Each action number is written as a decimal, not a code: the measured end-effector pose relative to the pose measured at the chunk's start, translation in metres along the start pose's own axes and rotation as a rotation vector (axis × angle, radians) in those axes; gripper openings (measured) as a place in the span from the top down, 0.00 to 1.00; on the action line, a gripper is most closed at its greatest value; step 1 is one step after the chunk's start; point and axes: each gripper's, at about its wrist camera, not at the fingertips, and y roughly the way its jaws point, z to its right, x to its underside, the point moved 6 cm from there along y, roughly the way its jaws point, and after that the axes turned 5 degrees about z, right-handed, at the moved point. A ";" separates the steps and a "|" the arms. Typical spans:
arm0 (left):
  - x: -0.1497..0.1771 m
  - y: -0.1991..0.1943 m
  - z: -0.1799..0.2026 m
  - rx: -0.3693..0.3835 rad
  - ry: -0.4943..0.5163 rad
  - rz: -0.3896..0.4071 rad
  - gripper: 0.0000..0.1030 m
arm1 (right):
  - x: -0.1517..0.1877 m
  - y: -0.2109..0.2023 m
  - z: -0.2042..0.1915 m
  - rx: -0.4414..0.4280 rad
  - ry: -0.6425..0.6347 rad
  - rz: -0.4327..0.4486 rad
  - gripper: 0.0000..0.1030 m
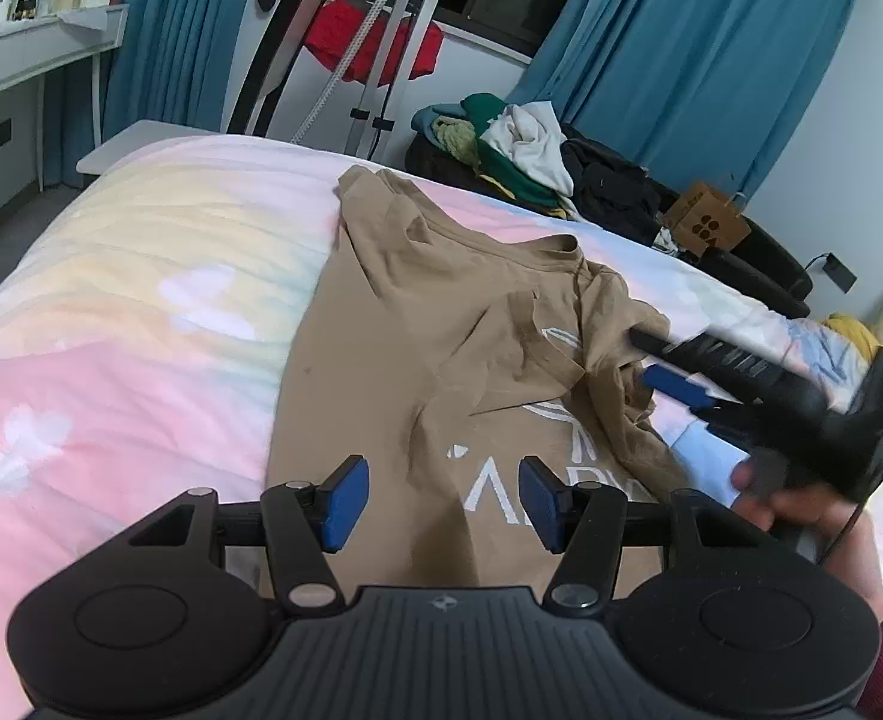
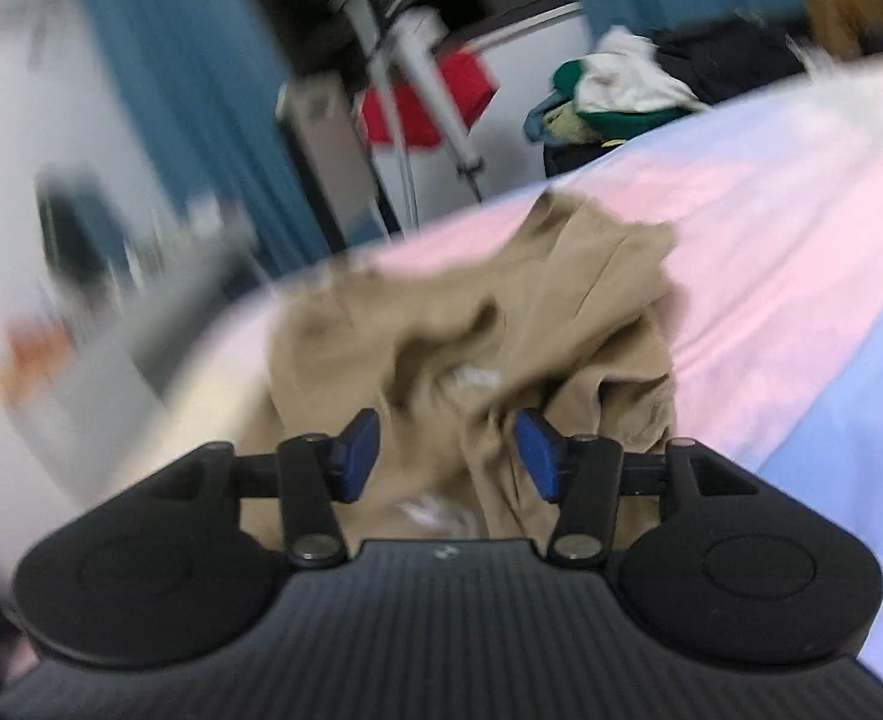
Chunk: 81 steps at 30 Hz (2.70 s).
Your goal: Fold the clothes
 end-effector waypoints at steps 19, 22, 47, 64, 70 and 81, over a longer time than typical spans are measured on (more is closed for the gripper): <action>0.011 0.008 -0.006 -0.026 0.013 -0.025 0.44 | -0.023 -0.001 0.077 0.287 0.229 0.058 0.96; 0.010 0.008 -0.005 -0.029 0.017 -0.019 0.44 | -0.047 -0.024 0.093 0.317 0.277 0.152 0.96; 0.014 0.010 -0.002 -0.020 0.019 -0.033 0.44 | 0.002 -0.048 0.171 0.278 0.967 0.144 0.35; 0.005 0.015 -0.008 -0.017 0.008 -0.018 0.44 | -0.069 0.016 0.167 0.467 0.449 0.289 0.87; -0.007 0.001 -0.012 -0.023 0.011 0.030 0.44 | -0.096 0.013 0.068 0.688 -0.244 0.352 0.87; -0.025 -0.023 -0.041 -0.090 0.018 0.124 0.44 | 0.005 0.112 -0.091 0.499 -0.741 0.144 0.86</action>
